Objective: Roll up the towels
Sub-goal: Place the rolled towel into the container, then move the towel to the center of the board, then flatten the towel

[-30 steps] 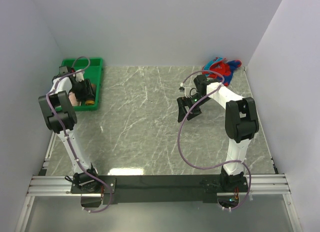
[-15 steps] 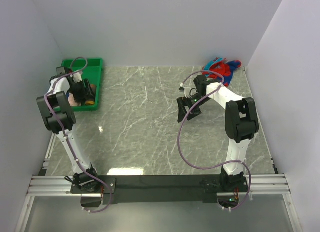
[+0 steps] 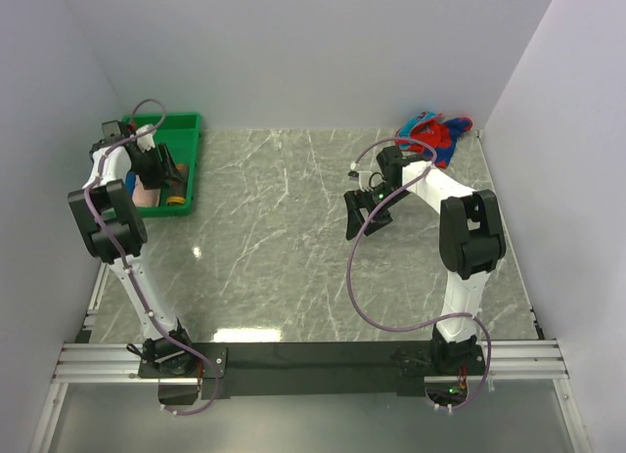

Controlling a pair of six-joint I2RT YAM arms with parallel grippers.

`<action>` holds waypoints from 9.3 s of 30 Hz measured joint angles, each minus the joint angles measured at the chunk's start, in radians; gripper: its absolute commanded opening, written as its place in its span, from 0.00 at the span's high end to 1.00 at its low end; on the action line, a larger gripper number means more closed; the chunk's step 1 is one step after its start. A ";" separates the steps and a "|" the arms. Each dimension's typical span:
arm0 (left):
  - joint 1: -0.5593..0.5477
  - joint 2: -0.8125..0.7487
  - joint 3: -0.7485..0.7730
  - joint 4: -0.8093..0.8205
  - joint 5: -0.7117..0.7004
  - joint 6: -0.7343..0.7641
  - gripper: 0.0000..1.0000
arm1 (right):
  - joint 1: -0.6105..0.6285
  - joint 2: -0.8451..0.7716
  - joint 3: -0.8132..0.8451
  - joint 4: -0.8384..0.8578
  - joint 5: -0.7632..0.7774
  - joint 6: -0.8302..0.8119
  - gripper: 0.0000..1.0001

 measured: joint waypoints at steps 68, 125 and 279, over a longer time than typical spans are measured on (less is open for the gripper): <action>-0.028 -0.189 0.100 -0.036 -0.108 0.243 0.34 | -0.135 -0.041 0.204 0.124 0.247 0.065 0.15; -0.127 -0.458 -0.011 -0.206 -0.066 0.171 0.35 | -0.276 0.485 0.686 -0.066 0.371 -0.369 1.00; -0.456 -0.828 -0.752 0.208 0.294 0.429 0.52 | 0.248 -0.247 -0.473 0.038 0.670 -0.107 1.00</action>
